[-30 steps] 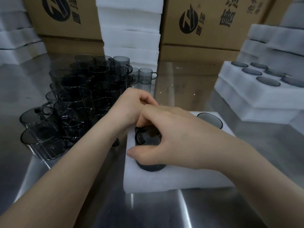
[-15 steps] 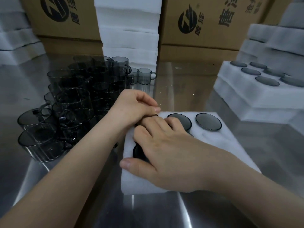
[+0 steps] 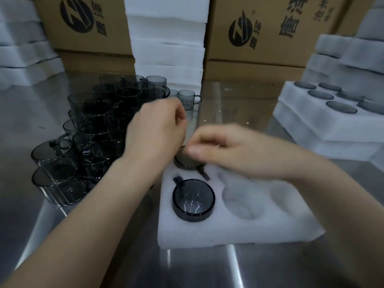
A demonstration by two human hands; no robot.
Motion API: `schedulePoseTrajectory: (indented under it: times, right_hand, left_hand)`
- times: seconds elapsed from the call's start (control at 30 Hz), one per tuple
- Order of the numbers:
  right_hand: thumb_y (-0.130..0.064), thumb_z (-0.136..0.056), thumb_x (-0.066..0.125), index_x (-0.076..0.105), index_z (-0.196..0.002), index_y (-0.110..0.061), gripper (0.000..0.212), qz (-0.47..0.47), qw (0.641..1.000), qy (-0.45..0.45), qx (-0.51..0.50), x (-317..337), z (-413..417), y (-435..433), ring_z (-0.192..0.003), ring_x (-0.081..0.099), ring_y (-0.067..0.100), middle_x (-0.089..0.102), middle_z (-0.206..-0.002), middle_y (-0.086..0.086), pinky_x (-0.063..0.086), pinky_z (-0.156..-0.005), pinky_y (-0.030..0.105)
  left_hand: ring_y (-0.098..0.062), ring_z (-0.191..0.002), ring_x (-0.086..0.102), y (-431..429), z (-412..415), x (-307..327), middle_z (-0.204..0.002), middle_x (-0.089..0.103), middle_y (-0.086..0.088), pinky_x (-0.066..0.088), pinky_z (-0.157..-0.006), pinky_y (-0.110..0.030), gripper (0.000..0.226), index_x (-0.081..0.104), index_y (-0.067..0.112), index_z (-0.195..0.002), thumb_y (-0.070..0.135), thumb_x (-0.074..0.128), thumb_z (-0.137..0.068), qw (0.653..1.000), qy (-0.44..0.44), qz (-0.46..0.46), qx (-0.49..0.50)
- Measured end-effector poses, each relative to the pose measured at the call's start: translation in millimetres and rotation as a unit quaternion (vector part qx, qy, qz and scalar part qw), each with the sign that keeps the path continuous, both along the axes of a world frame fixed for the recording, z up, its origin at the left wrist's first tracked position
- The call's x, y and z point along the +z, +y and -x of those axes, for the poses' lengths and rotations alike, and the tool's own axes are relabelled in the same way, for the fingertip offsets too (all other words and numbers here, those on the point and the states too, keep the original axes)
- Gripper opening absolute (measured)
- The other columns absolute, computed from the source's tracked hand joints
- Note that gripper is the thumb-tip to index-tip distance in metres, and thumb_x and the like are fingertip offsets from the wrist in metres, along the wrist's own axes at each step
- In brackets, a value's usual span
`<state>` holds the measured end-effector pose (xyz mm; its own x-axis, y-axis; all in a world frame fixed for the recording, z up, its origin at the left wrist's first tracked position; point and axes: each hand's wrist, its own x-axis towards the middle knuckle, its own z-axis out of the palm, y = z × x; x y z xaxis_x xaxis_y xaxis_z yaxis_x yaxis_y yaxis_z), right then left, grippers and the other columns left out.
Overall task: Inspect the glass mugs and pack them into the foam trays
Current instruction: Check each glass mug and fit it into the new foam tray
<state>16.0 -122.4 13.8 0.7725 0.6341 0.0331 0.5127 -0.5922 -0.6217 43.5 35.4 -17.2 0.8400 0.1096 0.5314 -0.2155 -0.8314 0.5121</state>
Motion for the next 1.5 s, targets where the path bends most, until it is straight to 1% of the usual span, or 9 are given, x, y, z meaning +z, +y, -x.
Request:
schedulePoseTrajectory:
  times: [0.17, 0.33, 0.6, 0.73, 1.07, 1.23, 1.33, 1.4, 1.5]
  right_hand:
    - [-0.015, -0.1, 0.05, 0.069, -0.086, -0.016, 0.023, -0.18, 0.973, 0.06, -0.129, -3, -35, -23, -0.08, 0.069, 0.017, 0.075, -0.091, 0.004, 0.056, -0.074, 0.029]
    - [-0.007, -0.099, 0.049, 0.068, -0.082, -0.012, 0.027, -0.235, 0.958, 0.082, -0.141, -18, -41, -29, -0.073, 0.069, 0.017, 0.073, -0.078, 0.003, 0.056, -0.07, 0.024]
    - [-0.006, -0.099, 0.049, 0.069, -0.086, -0.009, 0.025, -0.227, 0.962, 0.07, -0.133, -24, -40, -29, -0.076, 0.068, 0.013, 0.074, -0.084, 0.008, 0.053, -0.074, 0.021]
    - [-0.006, -0.099, 0.049, 0.069, -0.085, -0.01, 0.026, -0.231, 0.962, 0.071, -0.126, -26, -41, -30, -0.075, 0.068, 0.012, 0.074, -0.082, 0.005, 0.053, -0.074, 0.02]
    - [-0.005, -0.099, 0.049, 0.069, -0.089, -0.009, 0.023, -0.265, 0.952, 0.076, -0.132, -30, -46, -33, -0.072, 0.068, 0.013, 0.073, -0.082, 0.006, 0.054, -0.073, 0.023]
    - [-0.014, -0.1, 0.052, 0.064, -0.106, -0.016, 0.014, -0.371, 0.907, 0.106, -0.17, -32, -52, -32, -0.08, 0.068, 0.021, 0.068, -0.102, 0.012, 0.058, -0.068, 0.031]
    - [-0.03, -0.099, 0.052, 0.056, -0.127, -0.016, 0.031, -0.44, 0.868, 0.187, -0.132, -32, -57, -34, -0.1, 0.068, 0.033, 0.066, -0.119, 0.018, 0.058, -0.084, 0.041]
    - [-0.035, -0.097, 0.053, 0.053, -0.13, -0.016, 0.039, -0.456, 0.857, 0.217, -0.097, -32, -57, -35, -0.103, 0.068, 0.036, 0.068, -0.117, 0.017, 0.056, -0.09, 0.047]
    - [-0.027, -0.091, 0.06, 0.056, -0.124, -0.013, 0.036, -0.476, 0.847, 0.215, -0.101, -32, -57, -36, -0.093, 0.071, 0.033, 0.069, -0.107, 0.015, 0.058, -0.081, 0.046]
  left_hand:
    - [-0.032, -0.092, 0.057, 15, 9, 6, -0.094, 0.061, -0.004, 0.03, -0.071, -0.034, 0.012, 0.062, 0.019, -0.097, 0.017, 0.061, -0.085, 0.968, 0.061, -0.227, 0.087]
    - [-0.029, -0.095, 0.056, 9, 12, -1, -0.105, 0.054, -0.005, 0.026, -0.078, -0.033, 0.029, 0.06, 0.02, -0.112, 0.008, 0.052, -0.086, 0.938, 0.144, -0.302, 0.092]
    - [-0.029, -0.071, 0.045, 11, 11, -4, -0.107, 0.043, -0.011, 0.038, -0.061, -0.037, 0.027, 0.058, 0.011, -0.108, -0.004, 0.052, -0.087, 0.96, 0.167, -0.206, 0.085]
    - [-0.037, -0.077, 0.05, 12, 7, -7, -0.104, 0.046, -0.013, 0.047, -0.068, -0.045, 0.028, 0.058, 0.007, -0.101, -0.011, 0.047, -0.082, 0.977, 0.129, -0.157, 0.062]
    - [-0.033, -0.079, 0.052, 9, 3, -8, -0.094, 0.05, -0.01, 0.044, -0.063, -0.04, 0.036, 0.061, 0.006, -0.096, -0.016, 0.043, -0.074, 0.998, -0.032, -0.06, 0.011]
    - [-0.029, -0.083, 0.057, 3, 4, -3, -0.092, 0.059, -0.013, 0.048, -0.071, -0.043, 0.028, 0.065, -0.001, -0.092, -0.021, 0.054, -0.076, 0.972, -0.196, -0.035, -0.125]
    - [-0.026, -0.08, 0.058, -7, 5, -6, -0.089, 0.062, -0.014, 0.048, -0.071, -0.036, 0.021, 0.066, -0.003, -0.089, -0.02, 0.059, -0.079, 0.946, -0.241, -0.06, -0.21]
    - [-0.028, -0.08, 0.06, -13, 5, -9, -0.088, 0.062, -0.014, 0.049, -0.071, -0.038, 0.022, 0.067, -0.003, -0.088, -0.022, 0.059, -0.079, 0.932, -0.253, -0.07, -0.251]
    - [-0.025, -0.086, 0.061, -16, 5, -11, -0.093, 0.063, -0.013, 0.051, -0.077, -0.034, 0.022, 0.067, -0.002, -0.095, -0.018, 0.061, -0.081, 0.922, -0.258, -0.064, -0.282]
